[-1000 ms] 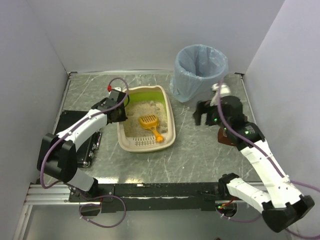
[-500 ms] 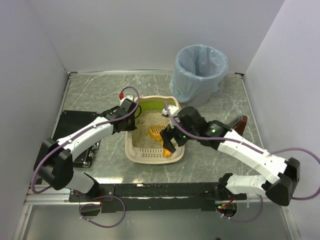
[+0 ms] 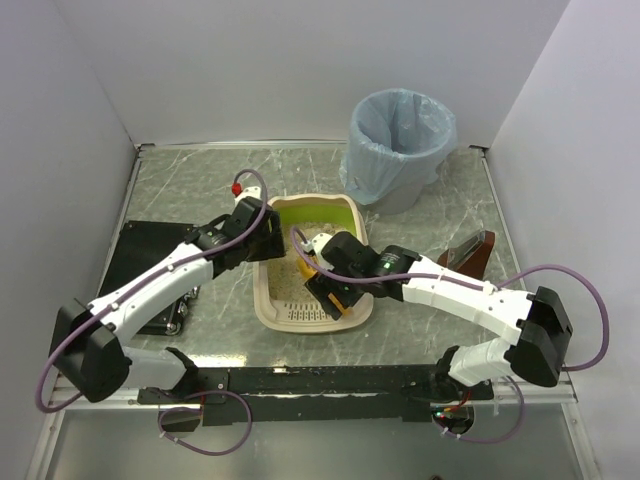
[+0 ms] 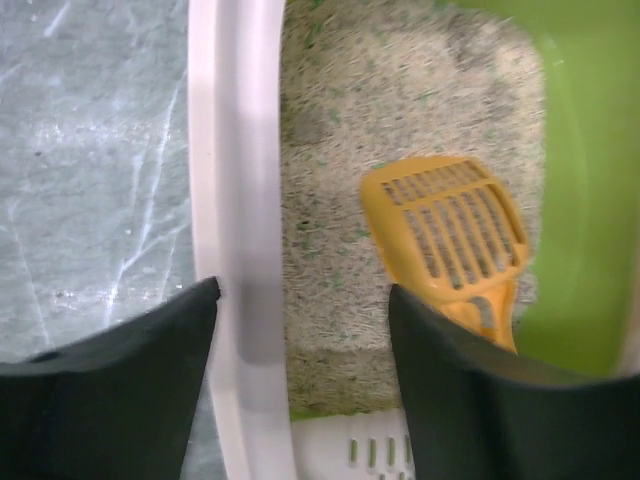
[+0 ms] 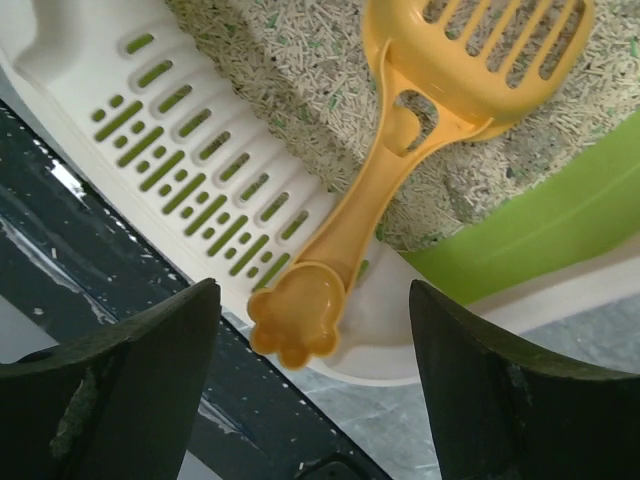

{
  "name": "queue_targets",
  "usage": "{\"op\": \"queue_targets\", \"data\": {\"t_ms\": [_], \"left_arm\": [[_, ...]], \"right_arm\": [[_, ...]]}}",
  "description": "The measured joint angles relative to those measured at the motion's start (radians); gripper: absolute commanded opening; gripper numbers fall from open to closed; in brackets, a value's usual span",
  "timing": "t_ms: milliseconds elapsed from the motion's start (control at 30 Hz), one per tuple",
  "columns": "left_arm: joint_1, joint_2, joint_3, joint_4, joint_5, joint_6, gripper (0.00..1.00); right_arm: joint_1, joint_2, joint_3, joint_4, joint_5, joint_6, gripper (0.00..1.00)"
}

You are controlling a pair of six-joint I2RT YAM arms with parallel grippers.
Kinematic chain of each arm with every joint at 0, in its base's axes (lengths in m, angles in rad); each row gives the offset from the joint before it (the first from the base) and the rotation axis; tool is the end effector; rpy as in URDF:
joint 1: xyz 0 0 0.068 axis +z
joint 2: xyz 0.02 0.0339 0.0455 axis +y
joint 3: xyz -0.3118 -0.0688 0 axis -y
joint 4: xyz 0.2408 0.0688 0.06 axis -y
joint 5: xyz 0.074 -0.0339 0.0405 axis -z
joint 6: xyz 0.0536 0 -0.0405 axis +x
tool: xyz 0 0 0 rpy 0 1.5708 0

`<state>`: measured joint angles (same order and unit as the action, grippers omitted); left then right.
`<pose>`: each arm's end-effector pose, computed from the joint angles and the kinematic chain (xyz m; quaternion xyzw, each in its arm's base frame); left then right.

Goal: Clean the litter box

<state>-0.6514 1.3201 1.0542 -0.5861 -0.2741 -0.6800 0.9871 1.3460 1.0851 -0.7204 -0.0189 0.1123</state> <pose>0.2263 -0.1543 0.3156 -0.0613 0.9265 -0.1146 0.3530 0.1477 0.2255 0.3073 -0.4078 0.8656 0.1595 0.2430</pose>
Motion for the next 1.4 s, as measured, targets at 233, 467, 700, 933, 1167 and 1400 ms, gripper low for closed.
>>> {"op": "queue_targets", "data": {"t_ms": [233,467,700,933,1167,1400], "left_arm": [[0.000,-0.055,0.004,0.006,0.012,-0.016,0.97],[0.000,-0.163,0.003,0.002,-0.054,-0.025,0.97],[0.000,-0.209,-0.016,-0.018,-0.131,-0.048,0.97],[0.000,-0.259,-0.048,-0.013,-0.141,-0.045,0.97],[0.000,-0.334,-0.129,0.124,-0.014,0.055,0.97],[-0.004,-0.407,-0.303,0.396,0.332,0.312,0.97]], "right_arm": [[0.004,0.002,-0.012,-0.009,0.011,-0.010,0.78],[0.010,0.069,-0.012,-0.031,0.022,0.005,0.72],[0.014,0.079,-0.008,-0.042,0.029,0.053,0.45],[0.014,0.113,0.058,-0.134,0.042,0.130,0.28],[0.005,0.117,0.132,-0.220,0.055,0.252,0.23],[-0.113,0.071,0.142,-0.254,-0.091,0.322,0.20]]}}
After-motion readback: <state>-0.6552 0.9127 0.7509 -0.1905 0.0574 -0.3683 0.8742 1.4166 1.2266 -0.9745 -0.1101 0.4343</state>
